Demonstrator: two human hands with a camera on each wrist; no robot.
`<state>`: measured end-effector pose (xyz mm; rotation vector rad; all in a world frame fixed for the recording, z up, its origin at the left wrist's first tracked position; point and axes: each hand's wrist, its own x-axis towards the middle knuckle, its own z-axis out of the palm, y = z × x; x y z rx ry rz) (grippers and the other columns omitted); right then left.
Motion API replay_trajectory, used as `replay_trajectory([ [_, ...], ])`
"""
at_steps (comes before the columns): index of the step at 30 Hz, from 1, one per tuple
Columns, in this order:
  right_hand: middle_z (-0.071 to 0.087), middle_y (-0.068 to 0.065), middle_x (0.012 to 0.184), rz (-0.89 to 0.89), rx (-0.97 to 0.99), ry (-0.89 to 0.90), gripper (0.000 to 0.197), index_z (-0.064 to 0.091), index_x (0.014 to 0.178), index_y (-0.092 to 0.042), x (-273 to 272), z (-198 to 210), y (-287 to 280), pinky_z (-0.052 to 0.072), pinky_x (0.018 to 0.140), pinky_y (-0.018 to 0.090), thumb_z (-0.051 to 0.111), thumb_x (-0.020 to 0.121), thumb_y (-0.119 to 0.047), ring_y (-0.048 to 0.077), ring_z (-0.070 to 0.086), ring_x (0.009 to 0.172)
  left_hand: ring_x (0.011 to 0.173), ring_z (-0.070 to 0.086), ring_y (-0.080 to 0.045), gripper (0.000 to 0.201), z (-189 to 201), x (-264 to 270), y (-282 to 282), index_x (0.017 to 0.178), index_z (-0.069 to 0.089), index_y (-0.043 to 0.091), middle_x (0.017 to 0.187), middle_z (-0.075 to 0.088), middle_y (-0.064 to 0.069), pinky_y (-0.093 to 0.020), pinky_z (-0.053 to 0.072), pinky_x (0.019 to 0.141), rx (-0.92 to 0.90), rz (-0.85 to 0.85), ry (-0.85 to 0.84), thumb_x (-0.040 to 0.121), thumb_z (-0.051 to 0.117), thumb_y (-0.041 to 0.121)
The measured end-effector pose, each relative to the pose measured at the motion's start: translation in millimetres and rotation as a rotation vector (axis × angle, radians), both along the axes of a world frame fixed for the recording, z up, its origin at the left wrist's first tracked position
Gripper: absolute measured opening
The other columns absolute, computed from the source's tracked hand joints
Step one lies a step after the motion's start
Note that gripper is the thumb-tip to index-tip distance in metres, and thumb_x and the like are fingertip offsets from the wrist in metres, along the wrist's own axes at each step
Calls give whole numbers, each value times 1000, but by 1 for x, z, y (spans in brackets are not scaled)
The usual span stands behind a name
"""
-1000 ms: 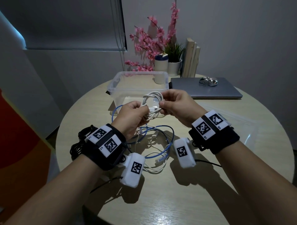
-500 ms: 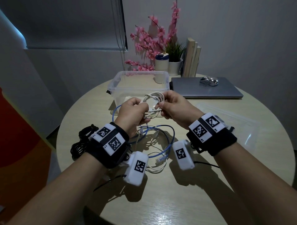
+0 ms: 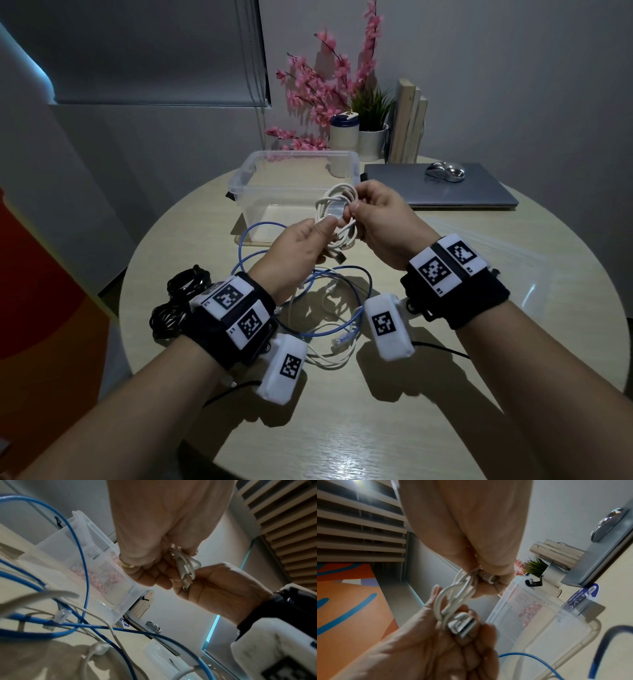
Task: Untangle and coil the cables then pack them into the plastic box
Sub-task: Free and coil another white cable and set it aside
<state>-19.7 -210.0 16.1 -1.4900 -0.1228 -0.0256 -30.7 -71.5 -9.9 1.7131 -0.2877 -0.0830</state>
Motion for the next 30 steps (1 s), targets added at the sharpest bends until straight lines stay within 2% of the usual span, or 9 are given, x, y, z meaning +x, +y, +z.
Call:
replay_trajectory([
  [3,48,8,72,44,88,19,24,51,104,-5,0,2,0,46,50,20,33,96,9,9,53,52,70,58,-15,34,0,-1,-1,90,60,14,75,59,-1,-33,46,78,6,-80,54,100,38,37],
  [5,51,11,75,83,128,37,28,57,103,-6,0,2,-3,48,50,21,34,96,10,10,52,52,65,61,-8,40,1,0,1,84,60,14,70,63,2,-28,45,75,32,-82,93,101,34,40],
  [9,56,16,87,126,93,33,30,59,110,-1,-3,0,-2,48,65,28,36,95,11,21,54,68,81,58,-18,61,5,10,5,85,65,15,83,68,-1,-34,40,81,-44,-15,146,97,23,57],
  [13,58,13,80,161,28,35,25,58,103,0,-7,-1,0,49,57,21,39,94,13,15,55,61,66,59,-14,67,14,13,9,79,61,11,66,64,0,-34,44,79,-197,-75,330,96,20,61],
  [16,59,13,77,200,-46,37,22,59,98,0,-9,-2,-2,50,53,18,42,93,12,12,56,55,63,53,-10,53,17,12,14,82,61,14,68,57,2,-30,44,73,-186,-130,415,97,33,56],
  [19,61,16,81,201,-63,33,23,60,106,4,-8,-4,-2,50,56,18,44,92,12,15,56,59,59,47,-8,37,18,9,13,95,60,14,66,53,4,-24,46,63,-201,-147,437,100,38,44],
  [23,60,19,88,177,-49,59,23,56,114,6,-4,-5,-1,52,62,23,45,94,8,24,56,71,57,49,-9,43,18,7,11,68,55,17,56,52,4,-25,41,57,-203,-127,401,101,37,37],
  [26,60,12,82,212,-128,106,22,57,113,5,-5,-4,-2,51,61,25,44,96,2,19,57,68,54,54,-10,42,18,9,11,64,46,18,53,47,5,-28,38,61,-211,-92,385,102,36,34],
  [30,60,11,77,183,-225,92,23,59,113,10,-5,-8,-3,45,65,32,48,95,0,22,55,70,57,41,-13,41,18,12,14,64,41,20,51,41,6,-30,34,65,-243,-60,399,102,36,34],
])
